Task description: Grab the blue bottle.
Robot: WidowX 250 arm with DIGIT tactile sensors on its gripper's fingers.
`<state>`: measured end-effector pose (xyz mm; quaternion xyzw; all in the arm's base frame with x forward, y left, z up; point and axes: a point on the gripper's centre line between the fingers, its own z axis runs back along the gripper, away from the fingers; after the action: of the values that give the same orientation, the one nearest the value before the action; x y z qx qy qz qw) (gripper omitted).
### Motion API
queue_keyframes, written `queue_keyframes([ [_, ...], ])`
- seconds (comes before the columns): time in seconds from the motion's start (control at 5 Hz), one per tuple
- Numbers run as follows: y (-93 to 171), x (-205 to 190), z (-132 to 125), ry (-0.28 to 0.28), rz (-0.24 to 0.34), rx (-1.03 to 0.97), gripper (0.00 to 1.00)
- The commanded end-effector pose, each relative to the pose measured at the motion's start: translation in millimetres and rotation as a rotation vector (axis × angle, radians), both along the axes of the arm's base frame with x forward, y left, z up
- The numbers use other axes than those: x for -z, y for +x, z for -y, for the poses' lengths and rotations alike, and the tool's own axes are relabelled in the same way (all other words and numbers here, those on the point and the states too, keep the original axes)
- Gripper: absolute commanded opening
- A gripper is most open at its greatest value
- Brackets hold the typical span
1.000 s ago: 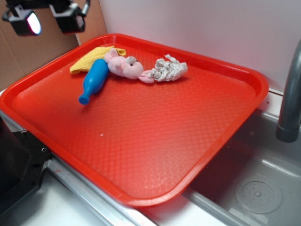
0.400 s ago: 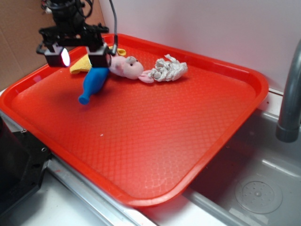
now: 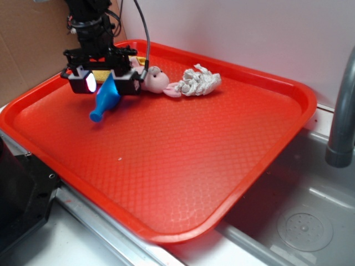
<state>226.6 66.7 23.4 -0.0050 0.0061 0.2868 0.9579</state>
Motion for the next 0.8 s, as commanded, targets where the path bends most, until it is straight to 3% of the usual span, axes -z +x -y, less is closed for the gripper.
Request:
queue_keyframes([
  [0.0, 3.4, -10.8, -6.8, 0.013, 0.064, -0.031, 0.0],
  [0.4, 3.0, -56.2, 1.1, 0.082, 0.058, 0.056, 0.0],
  [0.6, -10.7, -103.1, 25.5, 0.007, 0.07, 0.206, 0.0],
])
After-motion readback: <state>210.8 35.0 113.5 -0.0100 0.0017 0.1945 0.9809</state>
